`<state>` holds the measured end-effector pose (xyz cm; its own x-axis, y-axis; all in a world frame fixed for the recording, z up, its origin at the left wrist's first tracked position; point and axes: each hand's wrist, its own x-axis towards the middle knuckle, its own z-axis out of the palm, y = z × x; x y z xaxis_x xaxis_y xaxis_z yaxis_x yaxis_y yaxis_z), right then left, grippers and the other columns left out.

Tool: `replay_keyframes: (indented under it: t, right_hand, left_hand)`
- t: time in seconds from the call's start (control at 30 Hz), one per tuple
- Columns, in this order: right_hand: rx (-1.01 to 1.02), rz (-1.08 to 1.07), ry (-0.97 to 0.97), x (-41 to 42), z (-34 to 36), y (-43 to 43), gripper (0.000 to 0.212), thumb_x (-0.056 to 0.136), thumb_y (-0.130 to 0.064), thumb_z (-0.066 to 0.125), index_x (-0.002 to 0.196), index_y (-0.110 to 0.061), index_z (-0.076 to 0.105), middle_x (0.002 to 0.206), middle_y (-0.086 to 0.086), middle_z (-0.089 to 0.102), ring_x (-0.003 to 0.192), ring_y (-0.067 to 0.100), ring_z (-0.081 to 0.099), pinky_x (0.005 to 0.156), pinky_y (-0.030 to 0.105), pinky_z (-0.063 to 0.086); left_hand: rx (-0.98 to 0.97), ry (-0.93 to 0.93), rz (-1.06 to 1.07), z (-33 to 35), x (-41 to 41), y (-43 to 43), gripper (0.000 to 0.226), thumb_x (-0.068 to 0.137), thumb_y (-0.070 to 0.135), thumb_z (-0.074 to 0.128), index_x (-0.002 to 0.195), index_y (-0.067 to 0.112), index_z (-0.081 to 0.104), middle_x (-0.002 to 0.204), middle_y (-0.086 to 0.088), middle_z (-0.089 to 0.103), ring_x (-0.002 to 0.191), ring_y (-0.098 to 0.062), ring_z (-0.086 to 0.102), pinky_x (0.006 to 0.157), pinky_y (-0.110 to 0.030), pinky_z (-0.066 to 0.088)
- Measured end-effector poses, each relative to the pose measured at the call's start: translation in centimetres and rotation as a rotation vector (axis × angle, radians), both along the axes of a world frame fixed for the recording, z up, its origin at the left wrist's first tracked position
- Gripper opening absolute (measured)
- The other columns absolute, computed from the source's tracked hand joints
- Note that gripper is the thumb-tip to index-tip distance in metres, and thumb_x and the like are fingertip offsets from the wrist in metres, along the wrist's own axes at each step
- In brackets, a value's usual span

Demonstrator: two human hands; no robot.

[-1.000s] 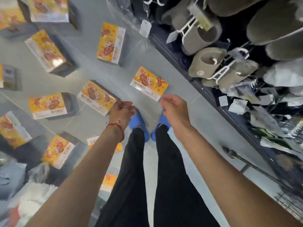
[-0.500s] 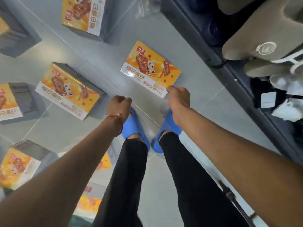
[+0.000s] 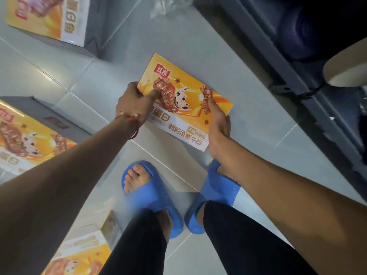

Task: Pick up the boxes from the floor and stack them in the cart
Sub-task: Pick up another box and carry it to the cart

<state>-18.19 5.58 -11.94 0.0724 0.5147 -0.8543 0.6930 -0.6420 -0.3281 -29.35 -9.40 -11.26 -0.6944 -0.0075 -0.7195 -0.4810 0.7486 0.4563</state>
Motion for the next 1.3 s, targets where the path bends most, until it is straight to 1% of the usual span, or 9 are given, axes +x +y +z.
replay_keyframes:
  t: [0.13, 0.27, 0.43, 0.57, 0.7, 0.83, 0.93, 1.1, 1.3]
  right_hand:
    - [-0.020, -0.005, 0.047, 0.4, 0.3, -0.6, 0.069, 0.060, -0.070, 0.078, 0.112, -0.025, 0.067, 0.103, 0.006, 0.077, 0.089, 0.031, 0.076, 0.088, 0.052, 0.062]
    - [-0.035, 0.002, 0.012, 1.7, 2.5, -1.6, 0.076, 0.047, -0.078, 0.077, 0.105, -0.031, 0.067, 0.102, 0.003, 0.077, 0.095, 0.032, 0.075, 0.096, 0.055, 0.056]
    - [-0.106, 0.033, -0.023, 3.8, 9.2, -3.1, 0.081, 0.042, -0.087, 0.080, 0.107, -0.043, 0.059, 0.111, 0.003, 0.075, 0.101, 0.033, 0.074, 0.096, 0.057, 0.055]
    - [-0.066, 0.090, -0.021, 4.7, 17.0, -4.2, 0.087, 0.035, -0.087, 0.082, 0.102, -0.040, 0.053, 0.104, 0.003, 0.074, 0.097, 0.031, 0.074, 0.088, 0.054, 0.059]
    - [-0.101, 0.067, 0.054, 4.7, 27.9, -4.9, 0.080, 0.061, -0.065, 0.089, 0.118, -0.026, 0.049, 0.104, 0.008, 0.073, 0.087, 0.029, 0.077, 0.076, 0.049, 0.064]
    - [-0.115, 0.045, 0.128, 5.2, 37.3, -4.7, 0.054, 0.089, -0.047, 0.076, 0.125, -0.021, 0.046, 0.107, 0.010, 0.073, 0.089, 0.029, 0.075, 0.072, 0.043, 0.061]
    - [-0.097, 0.042, 0.179, 4.9, 43.2, -4.3, 0.045, 0.088, -0.048, 0.076, 0.114, -0.026, 0.047, 0.112, 0.010, 0.073, 0.095, 0.030, 0.075, 0.085, 0.051, 0.062]
    - [-0.088, 0.151, 0.223, 4.8, 52.3, -3.0, 0.054, 0.088, -0.041, 0.079, 0.122, -0.018, 0.044, 0.109, 0.010, 0.072, 0.095, 0.030, 0.075, 0.087, 0.053, 0.062]
    - [-0.116, 0.273, 0.366, 5.1, 61.8, -0.3, 0.069, 0.074, -0.036, 0.083, 0.129, -0.018, 0.045, 0.114, 0.012, 0.072, 0.094, 0.030, 0.076, 0.083, 0.050, 0.063]
  left_hand:
    - [0.005, -0.020, -0.040, 0.1, -0.6, -0.8, 0.062, 0.074, 0.064, 0.065, 0.123, 0.027, 0.061, 0.110, 0.004, 0.071, 0.100, -0.023, 0.067, 0.096, -0.042, 0.052]
    - [-0.019, -0.076, -0.020, 2.6, 0.1, -2.1, 0.062, 0.069, 0.065, 0.067, 0.118, 0.027, 0.059, 0.105, 0.005, 0.071, 0.096, -0.023, 0.068, 0.093, -0.044, 0.054]
    - [0.011, -0.139, 0.084, 9.7, 1.4, -4.0, 0.055, 0.068, 0.055, 0.074, 0.108, 0.023, 0.053, 0.097, 0.003, 0.070, 0.090, -0.021, 0.069, 0.081, -0.038, 0.056]
    - [0.034, -0.156, 0.144, 17.9, 2.4, -5.1, 0.072, 0.057, 0.068, 0.071, 0.106, 0.020, 0.050, 0.103, -0.004, 0.070, 0.090, -0.025, 0.069, 0.084, -0.045, 0.056]
    - [0.085, -0.183, 0.186, 27.5, 3.7, -5.9, 0.075, 0.050, 0.082, 0.065, 0.097, 0.027, 0.046, 0.105, -0.001, 0.067, 0.092, -0.023, 0.069, 0.086, -0.048, 0.056]
    - [0.136, -0.199, 0.228, 36.7, 5.2, -6.9, 0.072, 0.052, 0.087, 0.056, 0.098, 0.033, 0.048, 0.105, 0.005, 0.064, 0.092, -0.015, 0.064, 0.075, -0.035, 0.048]
    - [0.181, -0.195, 0.270, 42.6, 6.1, -7.1, 0.078, 0.061, 0.085, 0.056, 0.117, 0.030, 0.051, 0.111, 0.007, 0.066, 0.096, -0.014, 0.065, 0.075, -0.029, 0.042]
    - [0.232, -0.209, 0.351, 51.8, 8.1, -7.2, 0.092, 0.058, 0.097, 0.047, 0.125, 0.037, 0.060, 0.110, 0.009, 0.075, 0.101, -0.019, 0.070, 0.105, -0.049, 0.044]
    - [0.306, -0.213, 0.449, 62.2, 8.8, -6.1, 0.041, 0.093, 0.069, 0.041, 0.102, 0.034, 0.061, 0.078, 0.015, 0.074, 0.086, -0.011, 0.066, 0.096, -0.042, 0.043]
